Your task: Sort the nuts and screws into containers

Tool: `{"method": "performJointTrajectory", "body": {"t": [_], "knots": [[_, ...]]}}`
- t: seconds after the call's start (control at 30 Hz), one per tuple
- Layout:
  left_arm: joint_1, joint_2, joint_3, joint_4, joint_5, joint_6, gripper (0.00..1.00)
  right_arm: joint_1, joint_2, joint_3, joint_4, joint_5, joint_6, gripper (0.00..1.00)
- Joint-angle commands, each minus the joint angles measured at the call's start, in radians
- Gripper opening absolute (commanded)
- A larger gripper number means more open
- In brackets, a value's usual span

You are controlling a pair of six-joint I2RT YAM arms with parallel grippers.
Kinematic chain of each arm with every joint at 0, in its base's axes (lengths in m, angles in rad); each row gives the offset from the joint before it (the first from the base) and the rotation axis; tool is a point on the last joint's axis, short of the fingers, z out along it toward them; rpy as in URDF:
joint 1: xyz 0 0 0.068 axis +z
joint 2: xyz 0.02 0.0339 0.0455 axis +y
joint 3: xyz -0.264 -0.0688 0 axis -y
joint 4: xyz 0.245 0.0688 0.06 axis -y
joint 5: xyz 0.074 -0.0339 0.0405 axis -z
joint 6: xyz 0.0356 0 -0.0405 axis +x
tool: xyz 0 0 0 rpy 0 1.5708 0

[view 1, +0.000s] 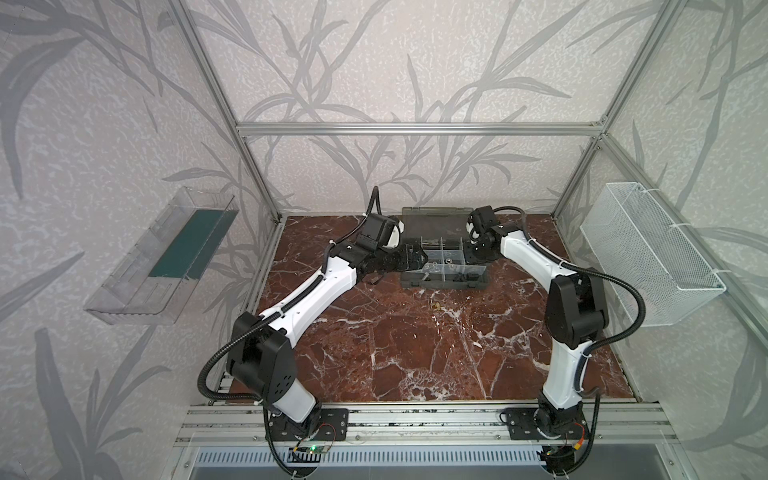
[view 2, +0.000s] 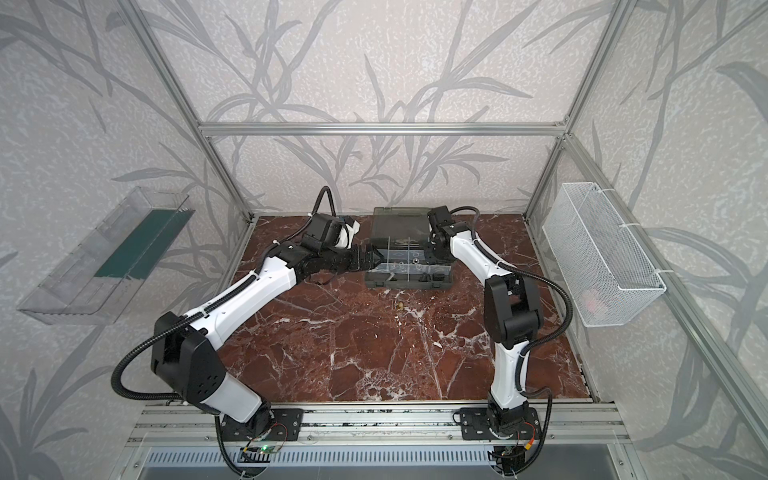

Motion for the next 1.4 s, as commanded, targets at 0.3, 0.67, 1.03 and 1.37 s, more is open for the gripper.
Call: {"method": "performJointTrajectory", "body": {"t": [0.3, 0.67, 1.03, 1.37], "knots": [[0.03, -0.123, -0.106, 0.039, 0.026, -0.037, 1.0, 0.225, -0.17, -0.328, 0.141, -0.109, 0.028, 0.42], [0.05, -0.182, -0.163, 0.026, 0.021, -0.038, 1.0, 0.272, -0.049, -0.34, 0.206, -0.127, 0.044, 0.39], [0.059, -0.177, -0.168, 0.034, 0.028, -0.04, 0.99, 0.284, 0.038, -0.303, 0.224, -0.111, 0.041, 0.32], [0.071, -0.199, -0.18, 0.026, 0.016, -0.027, 0.99, 0.287, 0.004, -0.293, 0.222, -0.093, 0.055, 0.09]]}}
